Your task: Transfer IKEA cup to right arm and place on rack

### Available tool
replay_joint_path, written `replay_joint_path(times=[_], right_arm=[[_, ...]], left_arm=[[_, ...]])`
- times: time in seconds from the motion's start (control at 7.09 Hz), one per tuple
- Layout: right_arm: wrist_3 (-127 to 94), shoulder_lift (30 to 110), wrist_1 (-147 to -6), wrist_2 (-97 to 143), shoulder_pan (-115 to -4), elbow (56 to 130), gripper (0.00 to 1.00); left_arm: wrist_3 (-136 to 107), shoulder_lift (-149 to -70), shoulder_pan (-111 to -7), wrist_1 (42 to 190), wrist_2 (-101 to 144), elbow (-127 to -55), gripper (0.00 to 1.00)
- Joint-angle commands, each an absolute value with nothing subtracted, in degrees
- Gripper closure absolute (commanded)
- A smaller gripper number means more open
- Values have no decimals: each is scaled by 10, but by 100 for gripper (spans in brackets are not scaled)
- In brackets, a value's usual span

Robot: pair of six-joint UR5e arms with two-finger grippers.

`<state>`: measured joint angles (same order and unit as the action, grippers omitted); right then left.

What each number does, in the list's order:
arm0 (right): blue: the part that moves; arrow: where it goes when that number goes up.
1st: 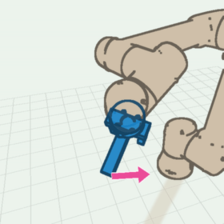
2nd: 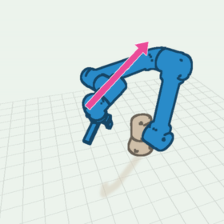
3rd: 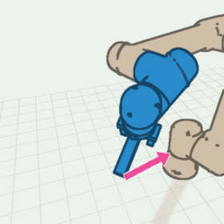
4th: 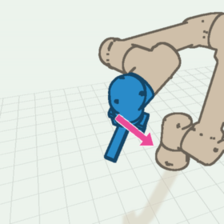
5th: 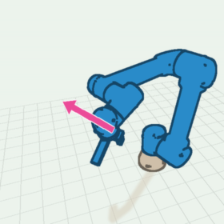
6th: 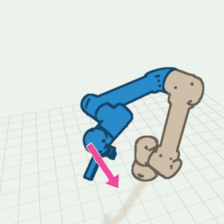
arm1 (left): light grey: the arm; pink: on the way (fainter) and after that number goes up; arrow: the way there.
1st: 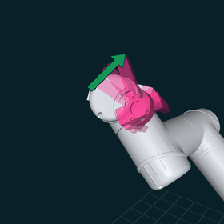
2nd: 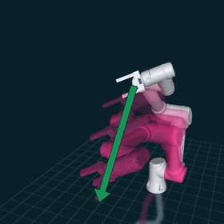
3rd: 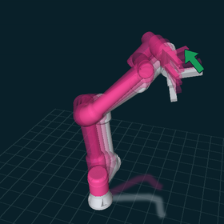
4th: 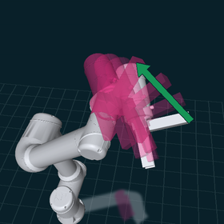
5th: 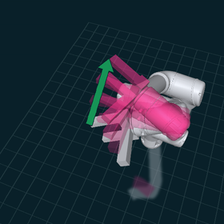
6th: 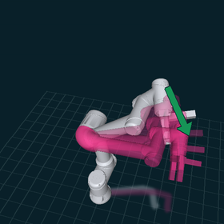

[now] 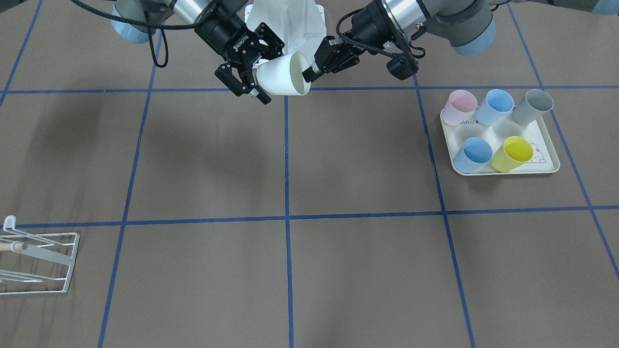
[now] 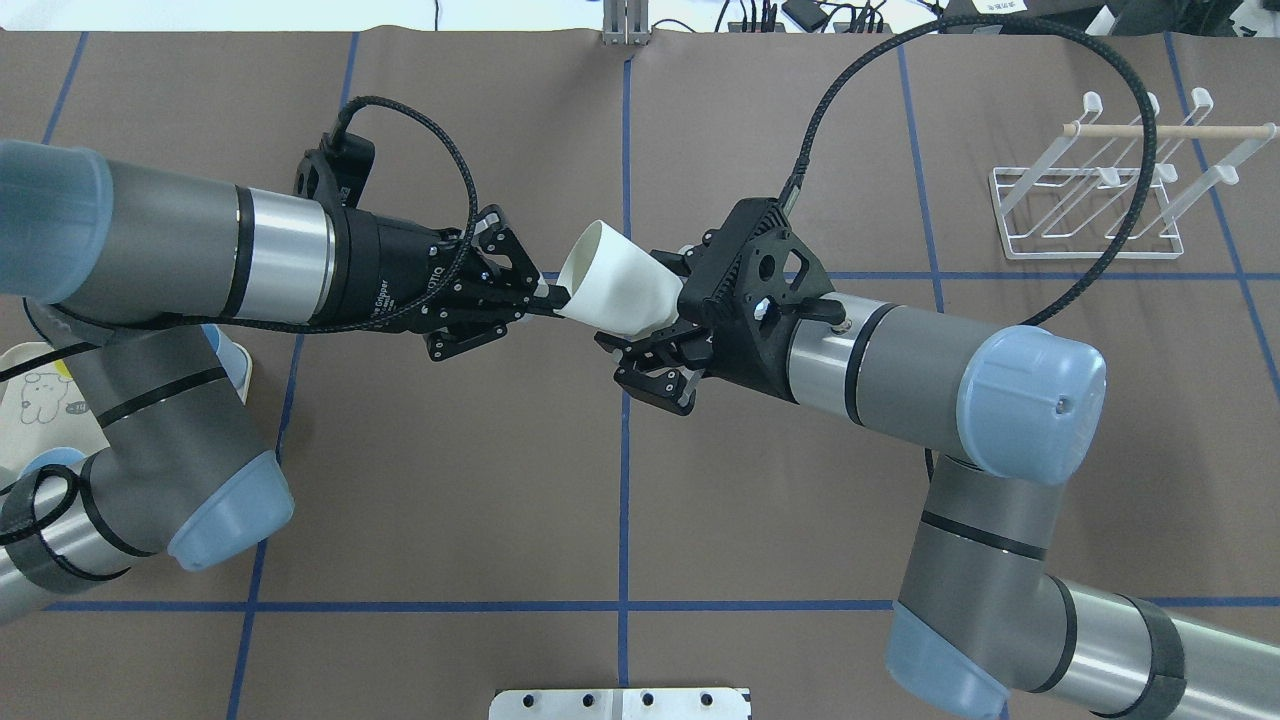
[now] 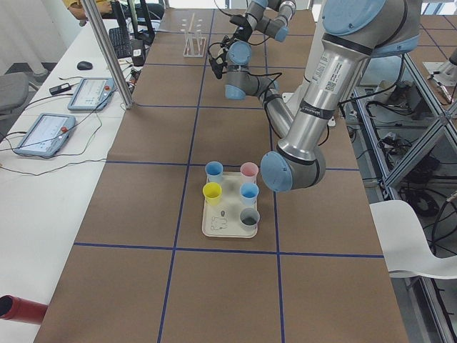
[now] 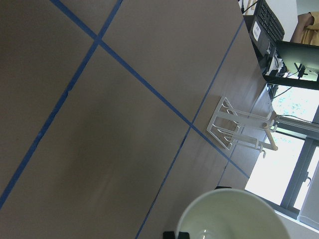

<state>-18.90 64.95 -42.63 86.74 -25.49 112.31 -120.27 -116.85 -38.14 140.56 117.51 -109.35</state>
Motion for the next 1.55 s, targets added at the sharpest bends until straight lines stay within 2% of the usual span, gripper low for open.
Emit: replay_joint_path(times=[0.0, 0.42, 0.85, 0.99, 1.13, 1.27, 1.41], right_arm=[[-189, 650, -426, 867, -255, 1124, 13], [-189, 650, -426, 867, -255, 1124, 13], [-189, 654, -426, 867, -257, 1128, 40], [-189, 655, -426, 867, -257, 1129, 45], [-189, 656, -426, 867, -258, 1129, 45], [-189, 656, -426, 867, -258, 1128, 45], [-189, 657, -426, 867, -257, 1129, 45]], left_arm=[[-1200, -1164, -381, 1406, 1175, -1094, 100], [-1200, -1164, -381, 1406, 1175, -1094, 100], [-1200, -1164, -381, 1407, 1176, -1095, 100], [-1195, -1164, -381, 1407, 1177, -1095, 100], [-1168, -1164, -381, 1407, 1182, -1098, 56], [-1145, -1163, -382, 1405, 1182, -1099, 1], [-1144, -1159, -382, 1405, 1182, -1100, 0]])
